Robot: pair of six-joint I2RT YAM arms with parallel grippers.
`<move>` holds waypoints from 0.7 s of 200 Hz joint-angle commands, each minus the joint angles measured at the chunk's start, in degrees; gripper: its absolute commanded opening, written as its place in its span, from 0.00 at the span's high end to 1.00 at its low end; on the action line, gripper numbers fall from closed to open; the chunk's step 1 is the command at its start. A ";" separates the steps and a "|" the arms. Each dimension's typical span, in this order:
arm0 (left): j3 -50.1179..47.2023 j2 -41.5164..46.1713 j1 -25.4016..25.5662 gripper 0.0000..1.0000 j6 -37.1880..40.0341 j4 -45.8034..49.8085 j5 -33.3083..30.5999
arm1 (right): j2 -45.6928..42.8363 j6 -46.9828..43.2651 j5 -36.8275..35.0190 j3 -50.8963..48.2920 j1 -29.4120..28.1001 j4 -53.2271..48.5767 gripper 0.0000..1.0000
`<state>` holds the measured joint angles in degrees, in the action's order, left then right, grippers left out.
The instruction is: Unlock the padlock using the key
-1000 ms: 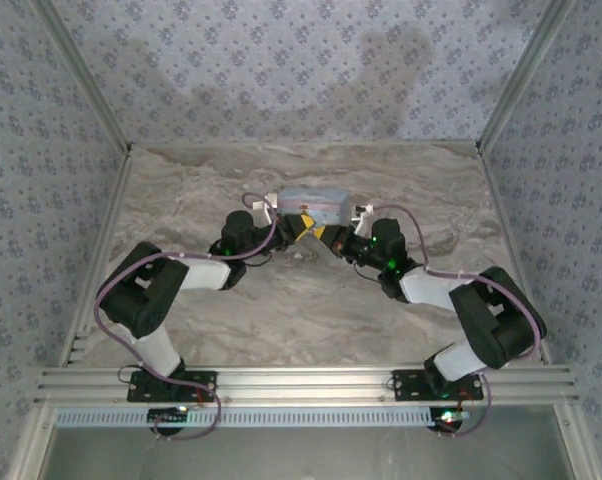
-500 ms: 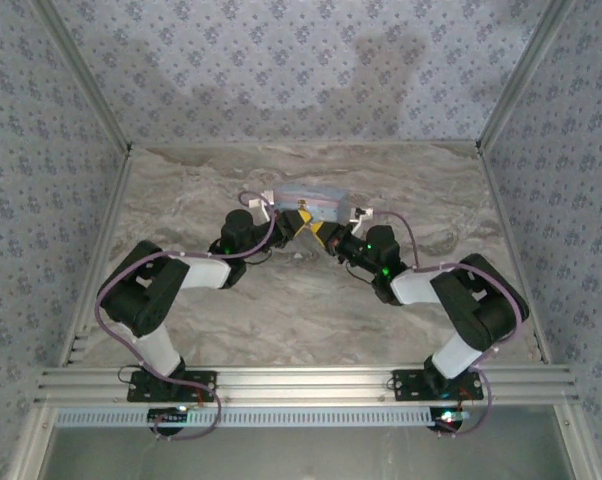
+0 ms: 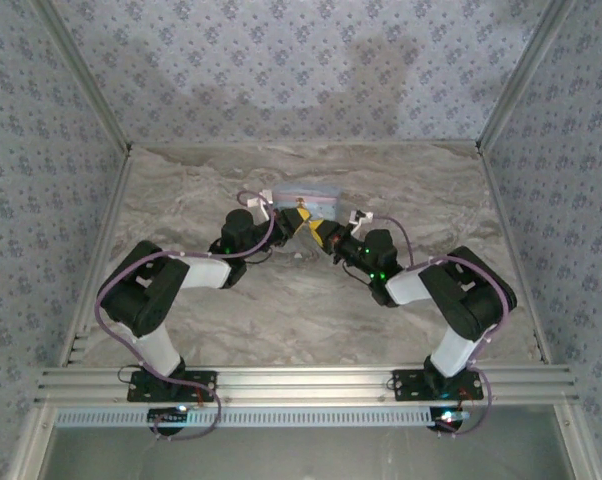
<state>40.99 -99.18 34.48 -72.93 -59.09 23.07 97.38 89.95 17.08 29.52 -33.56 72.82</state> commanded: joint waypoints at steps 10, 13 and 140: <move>1.62 -0.99 7.27 1.00 1.10 -6.19 18.87 | 1.69 6.37 2.59 1.03 -5.02 6.99 1.00; 1.70 -1.14 7.24 1.00 0.90 -6.25 18.98 | 1.67 5.85 3.01 1.17 -4.88 6.91 1.00; 2.82 -0.18 7.49 1.00 1.38 -2.43 22.71 | -14.18 -41.16 10.80 6.75 -2.62 -33.88 1.00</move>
<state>41.01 -100.42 34.85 -73.10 -56.73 30.28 83.37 58.26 17.72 31.24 -34.04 40.95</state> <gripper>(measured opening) 0.115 0.059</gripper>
